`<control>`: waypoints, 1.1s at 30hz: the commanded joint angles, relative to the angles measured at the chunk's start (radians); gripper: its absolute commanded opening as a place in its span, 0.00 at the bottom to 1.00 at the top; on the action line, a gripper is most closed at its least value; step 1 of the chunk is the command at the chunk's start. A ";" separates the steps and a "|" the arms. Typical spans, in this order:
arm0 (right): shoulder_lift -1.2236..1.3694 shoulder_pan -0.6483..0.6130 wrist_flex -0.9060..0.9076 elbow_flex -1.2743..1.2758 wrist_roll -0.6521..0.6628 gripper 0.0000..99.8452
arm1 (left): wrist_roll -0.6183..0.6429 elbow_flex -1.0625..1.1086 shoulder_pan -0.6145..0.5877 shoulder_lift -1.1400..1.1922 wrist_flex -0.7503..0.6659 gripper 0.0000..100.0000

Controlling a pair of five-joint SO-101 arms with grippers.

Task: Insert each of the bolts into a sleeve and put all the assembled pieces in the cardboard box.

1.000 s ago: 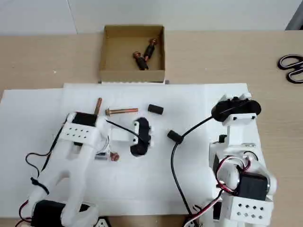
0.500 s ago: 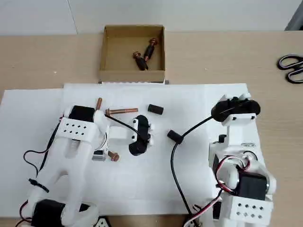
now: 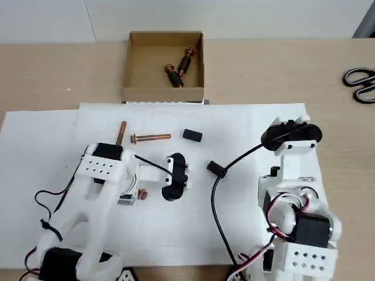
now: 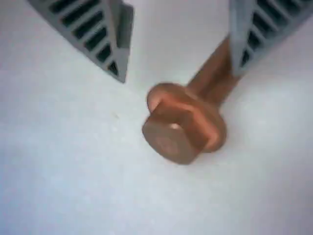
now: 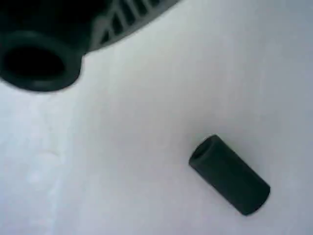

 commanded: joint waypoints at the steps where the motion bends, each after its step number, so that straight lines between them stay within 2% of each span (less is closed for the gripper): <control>1: -0.007 0.004 -0.024 -0.006 -0.008 0.00 | -0.419 0.004 0.017 -0.003 -0.018 0.10; 8: -0.008 0.005 -0.019 -0.006 -0.008 0.00 | -0.414 -0.005 0.029 0.130 -0.114 0.05; 10: -0.008 0.005 -0.019 -0.006 -0.008 0.00 | -0.377 -0.024 0.035 0.164 -0.126 0.05; 19: -0.008 0.005 -0.022 -0.006 -0.008 0.00 | -0.351 -0.147 0.037 0.230 0.002 0.05; 24: -0.008 0.004 -0.022 -0.006 -0.008 0.00 | -0.338 -0.174 0.061 0.227 0.084 0.00; 33: -0.008 0.002 -0.022 -0.012 -0.008 0.00 | -0.199 -0.496 0.074 0.226 0.342 0.00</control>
